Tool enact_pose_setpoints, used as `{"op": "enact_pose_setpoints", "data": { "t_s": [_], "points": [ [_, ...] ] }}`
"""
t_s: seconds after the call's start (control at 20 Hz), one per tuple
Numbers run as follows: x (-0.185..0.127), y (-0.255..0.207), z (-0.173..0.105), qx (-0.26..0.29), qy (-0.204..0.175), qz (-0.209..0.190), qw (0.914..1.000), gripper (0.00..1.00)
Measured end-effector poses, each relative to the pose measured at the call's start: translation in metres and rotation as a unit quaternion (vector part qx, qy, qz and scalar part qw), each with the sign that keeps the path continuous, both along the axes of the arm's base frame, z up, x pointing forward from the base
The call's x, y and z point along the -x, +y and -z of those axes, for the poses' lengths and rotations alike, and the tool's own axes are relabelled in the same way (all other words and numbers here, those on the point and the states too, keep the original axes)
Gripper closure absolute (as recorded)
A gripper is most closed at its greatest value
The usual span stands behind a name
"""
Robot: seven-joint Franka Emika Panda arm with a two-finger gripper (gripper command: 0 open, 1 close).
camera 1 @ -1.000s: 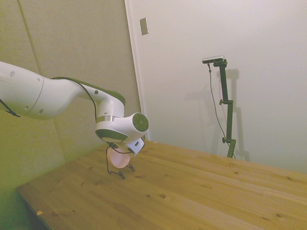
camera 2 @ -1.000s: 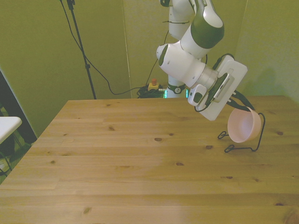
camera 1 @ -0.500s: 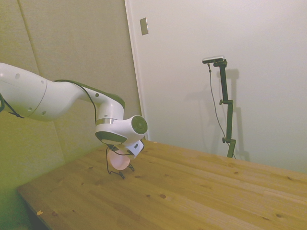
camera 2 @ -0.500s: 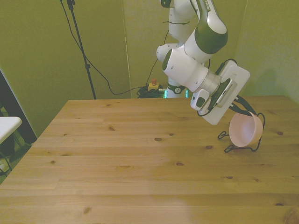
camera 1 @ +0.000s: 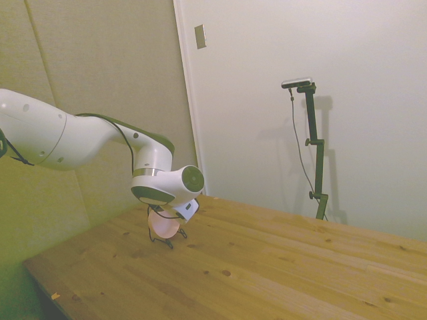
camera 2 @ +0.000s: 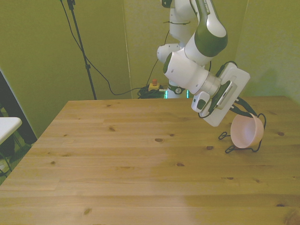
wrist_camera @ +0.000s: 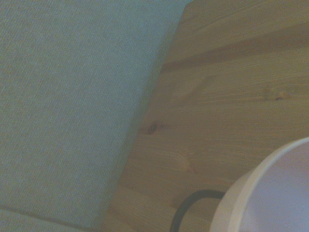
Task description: Load the bowl
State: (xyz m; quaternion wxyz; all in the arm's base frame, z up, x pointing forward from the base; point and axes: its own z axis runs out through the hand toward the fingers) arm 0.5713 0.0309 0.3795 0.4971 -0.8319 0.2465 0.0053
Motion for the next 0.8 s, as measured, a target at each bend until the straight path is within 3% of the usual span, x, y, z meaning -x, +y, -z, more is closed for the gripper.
{"op": "enact_pose_setpoints", "data": {
  "t_s": [0.55, 0.6, 0.8],
  "points": [
    [0.0005, 0.0006, 0.0036, 0.004, 0.001, 0.003, 1.0, 1.0],
    [0.0008, 0.0009, 0.0043, 0.004, 0.002, 0.002, 1.0, 0.0],
    [0.0017, 0.0012, 0.0058, 0.004, 0.004, 0.002, 1.0, 0.0]
  ]
}}
